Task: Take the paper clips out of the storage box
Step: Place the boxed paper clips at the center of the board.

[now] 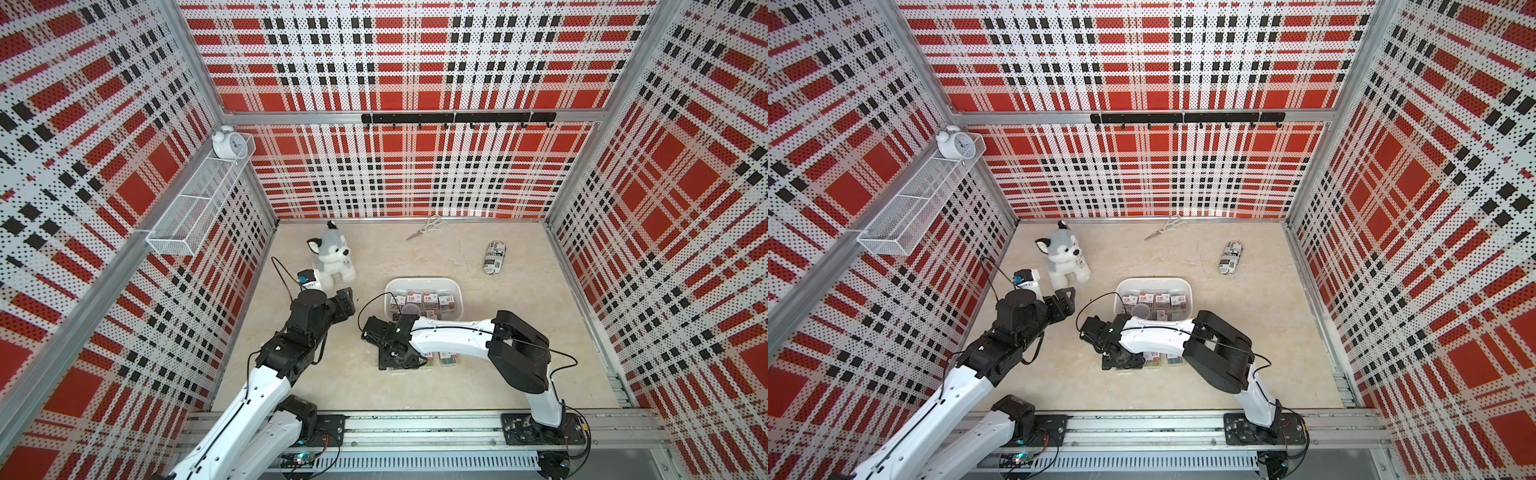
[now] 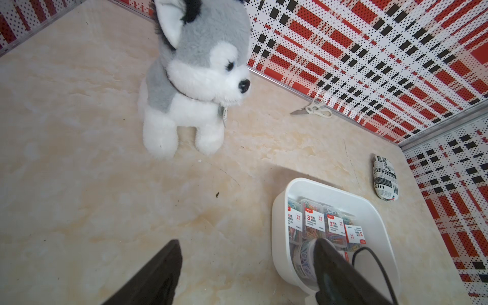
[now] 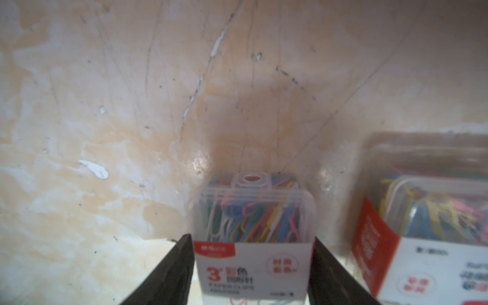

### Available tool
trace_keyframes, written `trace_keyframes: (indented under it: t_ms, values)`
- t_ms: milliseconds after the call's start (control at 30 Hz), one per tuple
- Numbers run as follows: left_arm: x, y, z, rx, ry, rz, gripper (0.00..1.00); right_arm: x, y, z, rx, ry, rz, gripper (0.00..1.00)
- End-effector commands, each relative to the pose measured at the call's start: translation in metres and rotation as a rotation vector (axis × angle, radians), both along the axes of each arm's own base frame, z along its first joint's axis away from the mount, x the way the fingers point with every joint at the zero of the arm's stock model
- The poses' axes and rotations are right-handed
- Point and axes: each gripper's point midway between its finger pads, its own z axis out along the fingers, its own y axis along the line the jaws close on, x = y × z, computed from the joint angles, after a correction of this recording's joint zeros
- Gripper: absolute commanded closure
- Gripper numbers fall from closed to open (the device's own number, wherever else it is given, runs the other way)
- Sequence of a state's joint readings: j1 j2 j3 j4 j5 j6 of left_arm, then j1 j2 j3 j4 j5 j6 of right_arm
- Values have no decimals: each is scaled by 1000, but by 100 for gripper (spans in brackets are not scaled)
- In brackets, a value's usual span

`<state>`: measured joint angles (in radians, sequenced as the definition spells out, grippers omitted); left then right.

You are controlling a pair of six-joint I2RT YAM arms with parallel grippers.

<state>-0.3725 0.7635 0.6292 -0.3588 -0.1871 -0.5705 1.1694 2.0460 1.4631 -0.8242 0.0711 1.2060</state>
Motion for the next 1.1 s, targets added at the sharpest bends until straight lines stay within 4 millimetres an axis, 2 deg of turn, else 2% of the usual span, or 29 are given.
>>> trace_keyframes:
  t_ms: [0,733,1067]
  values:
    - [0,-2,4,2,-25,-16,20,7,-2,-4,-20,-15,-13,33]
    - [0,-2,3,2,-22,-18,19,21,-5,3,-16,-42,-34,38]
    - [0,-2,4,2,-24,-18,19,22,-4,4,-19,-47,-30,33]
